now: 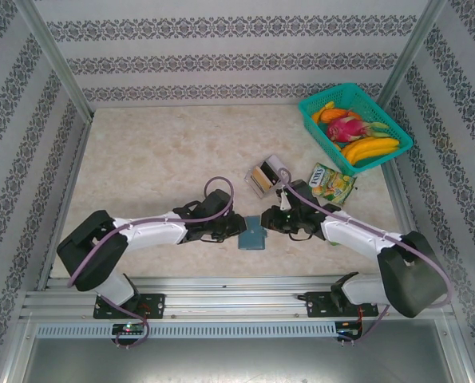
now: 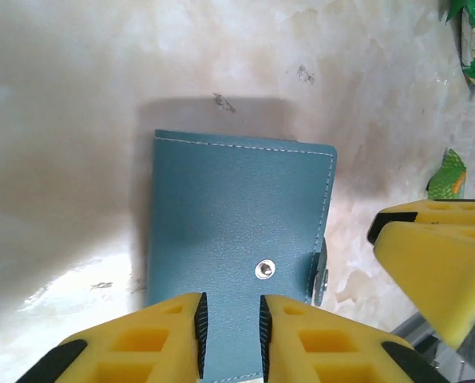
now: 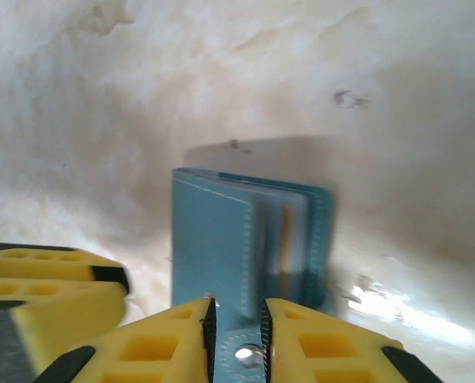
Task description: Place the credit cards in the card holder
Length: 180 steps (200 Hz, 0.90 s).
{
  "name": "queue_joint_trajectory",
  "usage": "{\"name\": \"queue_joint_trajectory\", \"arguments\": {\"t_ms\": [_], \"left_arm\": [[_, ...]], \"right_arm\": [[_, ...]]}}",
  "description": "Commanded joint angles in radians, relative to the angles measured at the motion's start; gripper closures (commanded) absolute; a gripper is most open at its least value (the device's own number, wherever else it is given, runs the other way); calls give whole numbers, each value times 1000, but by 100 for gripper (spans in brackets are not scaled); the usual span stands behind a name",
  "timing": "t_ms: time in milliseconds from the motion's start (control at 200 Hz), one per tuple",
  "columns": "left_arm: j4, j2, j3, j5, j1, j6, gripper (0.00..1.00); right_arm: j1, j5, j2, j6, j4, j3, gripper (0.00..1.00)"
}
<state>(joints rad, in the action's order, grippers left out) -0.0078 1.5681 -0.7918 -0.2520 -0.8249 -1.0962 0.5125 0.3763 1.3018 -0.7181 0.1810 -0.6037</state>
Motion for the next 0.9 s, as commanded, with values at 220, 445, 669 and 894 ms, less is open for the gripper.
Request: {"name": "queue_joint_trajectory", "arguments": {"t_ms": [220,445,669,894], "left_arm": [[-112,60,-61,8,-9,101,63],[-150,134,-103,-7,-10,121,64],[-184,169,-117,-3,-13,137,67],[-201,197,-134,-2,-20,137,68]], "right_arm": [[-27,16,-42,70,86,26,80],[-7,89,48,61,29,8,83],[14,90,98,52,-1,-4,84],[26,97,121,39,-24,-15,84]]}}
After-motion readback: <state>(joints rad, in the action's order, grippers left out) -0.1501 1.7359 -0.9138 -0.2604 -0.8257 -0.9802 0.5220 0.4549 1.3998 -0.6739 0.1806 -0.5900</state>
